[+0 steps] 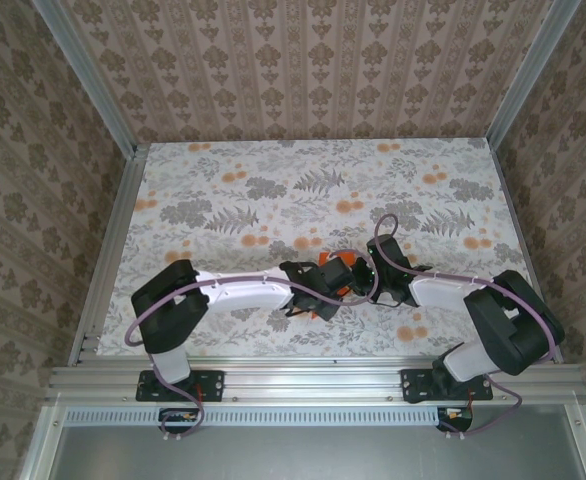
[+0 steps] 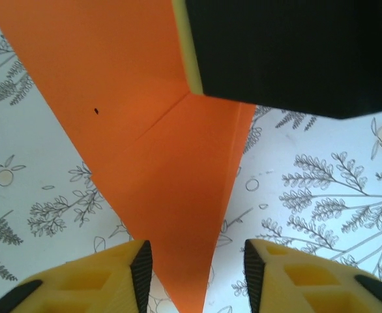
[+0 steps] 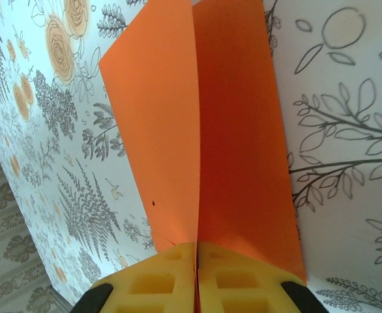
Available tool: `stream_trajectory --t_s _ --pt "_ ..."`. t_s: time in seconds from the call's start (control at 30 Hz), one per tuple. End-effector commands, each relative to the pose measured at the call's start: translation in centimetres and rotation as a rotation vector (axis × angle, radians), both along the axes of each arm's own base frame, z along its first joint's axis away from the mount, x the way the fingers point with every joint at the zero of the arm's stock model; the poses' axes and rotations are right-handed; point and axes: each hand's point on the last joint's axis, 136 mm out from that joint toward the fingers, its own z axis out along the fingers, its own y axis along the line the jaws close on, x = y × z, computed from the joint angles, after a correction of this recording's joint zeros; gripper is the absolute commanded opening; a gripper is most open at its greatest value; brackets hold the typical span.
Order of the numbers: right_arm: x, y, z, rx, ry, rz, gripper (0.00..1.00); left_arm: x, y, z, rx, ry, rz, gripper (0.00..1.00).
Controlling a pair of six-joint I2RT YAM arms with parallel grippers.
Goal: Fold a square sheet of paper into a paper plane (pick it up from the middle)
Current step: Fourth fold the wing at the center of the table.
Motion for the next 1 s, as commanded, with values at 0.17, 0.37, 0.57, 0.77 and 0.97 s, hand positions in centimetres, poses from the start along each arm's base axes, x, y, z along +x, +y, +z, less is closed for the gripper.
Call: stream_trajectory --t_s 0.17,0.37,0.57,0.77,0.97 --pt "0.2 0.1 1.0 0.014 -0.025 -0.023 0.09 0.1 -0.2 -0.6 0.063 -0.031 -0.002 0.35" --pt "0.6 0.1 1.6 0.017 -0.036 -0.035 0.09 -0.4 0.5 -0.7 0.040 -0.021 0.016 0.41" --pt "0.8 0.2 2.0 0.027 -0.036 -0.045 0.09 -0.9 0.6 0.0 -0.017 -0.030 0.002 0.46" --pt "0.7 0.2 2.3 0.029 -0.013 -0.056 0.08 -0.9 1.3 -0.6 0.017 -0.046 -0.009 0.40" --pt "0.8 0.5 2.8 0.043 -0.014 -0.045 0.08 -0.6 1.5 -1.1 0.050 -0.064 -0.011 0.35"
